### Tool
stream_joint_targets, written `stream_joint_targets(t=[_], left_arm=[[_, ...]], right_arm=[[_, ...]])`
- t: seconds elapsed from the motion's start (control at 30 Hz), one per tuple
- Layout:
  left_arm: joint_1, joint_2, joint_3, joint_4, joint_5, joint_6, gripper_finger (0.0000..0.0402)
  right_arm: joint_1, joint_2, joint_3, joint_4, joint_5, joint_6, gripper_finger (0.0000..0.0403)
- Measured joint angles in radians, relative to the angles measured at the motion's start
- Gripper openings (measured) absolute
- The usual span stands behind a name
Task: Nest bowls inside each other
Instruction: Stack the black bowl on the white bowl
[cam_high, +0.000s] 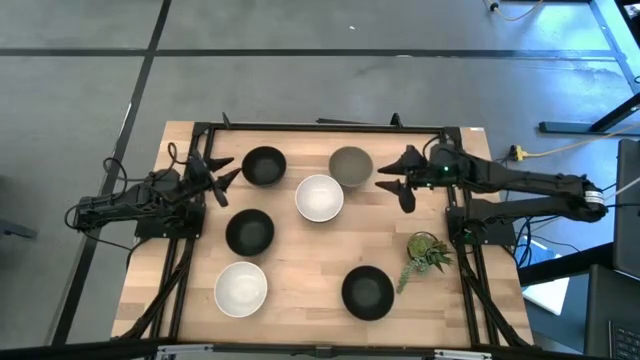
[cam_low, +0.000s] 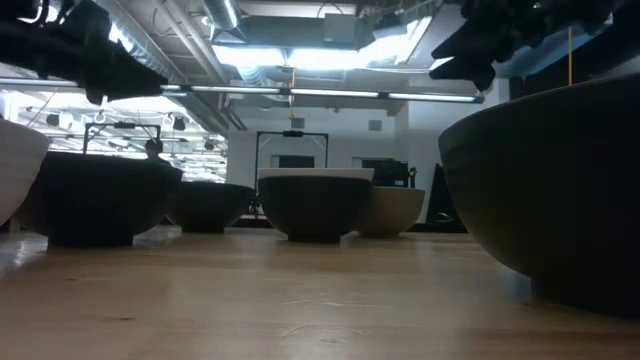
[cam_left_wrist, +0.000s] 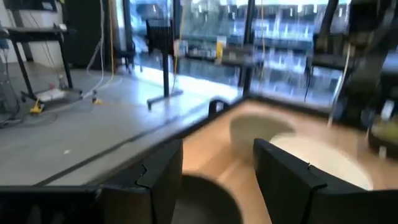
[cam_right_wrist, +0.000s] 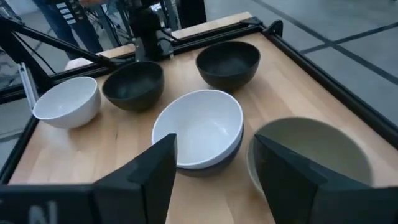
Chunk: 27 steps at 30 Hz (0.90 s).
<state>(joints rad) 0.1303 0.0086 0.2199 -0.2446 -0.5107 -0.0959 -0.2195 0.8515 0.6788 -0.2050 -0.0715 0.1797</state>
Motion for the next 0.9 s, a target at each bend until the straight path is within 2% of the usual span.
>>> stream_joint_targets(t=[0.13,0.3,0.53,0.77,0.9], left_arm=[[0.000,0.000,0.000,0.072,-0.003,0.000,0.0187],[0.000,0.000,0.000,0.070,-0.001,0.003,0.0186],[0.000,0.000,0.000,0.052,0.009,0.136,0.0186],[0.000,0.000,0.000,0.051,0.012,0.029,0.0186],[0.000,0.000,0.000,0.052,0.008,0.027,0.0186]], right_arm=[[0.000,-0.004,-0.001,0.019,0.000,0.001,0.0211],[0.000,-0.004,-0.001,0.024,0.000,0.001,0.0211],[0.000,-0.003,-0.001,0.023,0.000,-0.001,0.0211],[0.000,-0.003,-0.001,0.022,0.002,-0.004,0.0211],[0.000,-0.003,-0.001,0.022,0.004,-0.004,0.0211]])
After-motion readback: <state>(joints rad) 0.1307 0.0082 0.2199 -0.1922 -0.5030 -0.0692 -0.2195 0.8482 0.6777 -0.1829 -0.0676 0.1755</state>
